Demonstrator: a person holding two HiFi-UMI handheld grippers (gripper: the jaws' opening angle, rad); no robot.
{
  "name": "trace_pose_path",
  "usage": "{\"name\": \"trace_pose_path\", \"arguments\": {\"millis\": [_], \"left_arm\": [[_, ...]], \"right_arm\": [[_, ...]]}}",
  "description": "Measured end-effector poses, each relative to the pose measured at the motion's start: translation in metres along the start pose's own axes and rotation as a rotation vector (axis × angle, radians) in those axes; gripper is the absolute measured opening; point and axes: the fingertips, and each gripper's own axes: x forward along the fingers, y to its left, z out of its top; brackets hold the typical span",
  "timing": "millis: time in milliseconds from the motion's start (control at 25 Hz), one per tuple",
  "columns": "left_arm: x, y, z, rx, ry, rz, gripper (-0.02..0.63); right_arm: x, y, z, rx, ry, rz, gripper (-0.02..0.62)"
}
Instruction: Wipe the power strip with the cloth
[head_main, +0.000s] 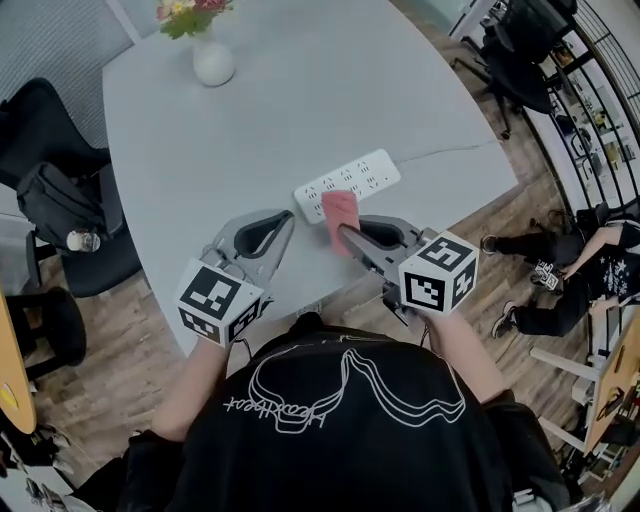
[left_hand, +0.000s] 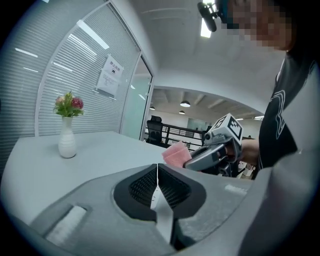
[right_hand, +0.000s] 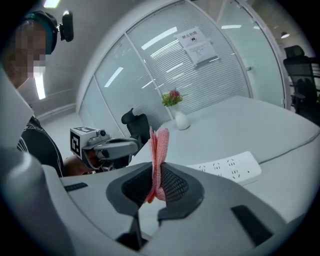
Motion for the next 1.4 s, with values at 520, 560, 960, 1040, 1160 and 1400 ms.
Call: {"name": "trace_pose_path", "arguments": {"millis": [520, 560, 960, 1040, 1160, 1400], "left_arm": [[0.014, 0.032, -0.032, -0.067, 0.062, 0.041, 0.014], [0.016, 0.034, -0.035, -0.074, 0.067, 0.046, 0.014], [0.017, 0.063, -0.048, -0.124, 0.113, 0.134, 0.014], [0.017, 0.070, -0.048, -0.141, 0.111, 0.158, 0.014], [0.018, 0.075, -0.050, -0.160, 0.115, 0.175, 0.014], [0.018, 0.085, -0.062, -0.189, 0.129, 0.189, 0.014]], "right_arm": [[0.059, -0.036, -0.031, 0.013, 0.208, 0.006, 0.048], [0.064, -0.038, -0.033, 0.015, 0.218, 0.013, 0.048], [0.104, -0.059, -0.048, -0.004, 0.357, 0.027, 0.048], [0.109, -0.063, -0.048, -0.019, 0.385, 0.023, 0.049], [0.114, -0.068, -0.051, -0.053, 0.427, 0.020, 0.051], [0.124, -0.075, -0.055, -0.060, 0.458, -0.001, 0.057]]}}
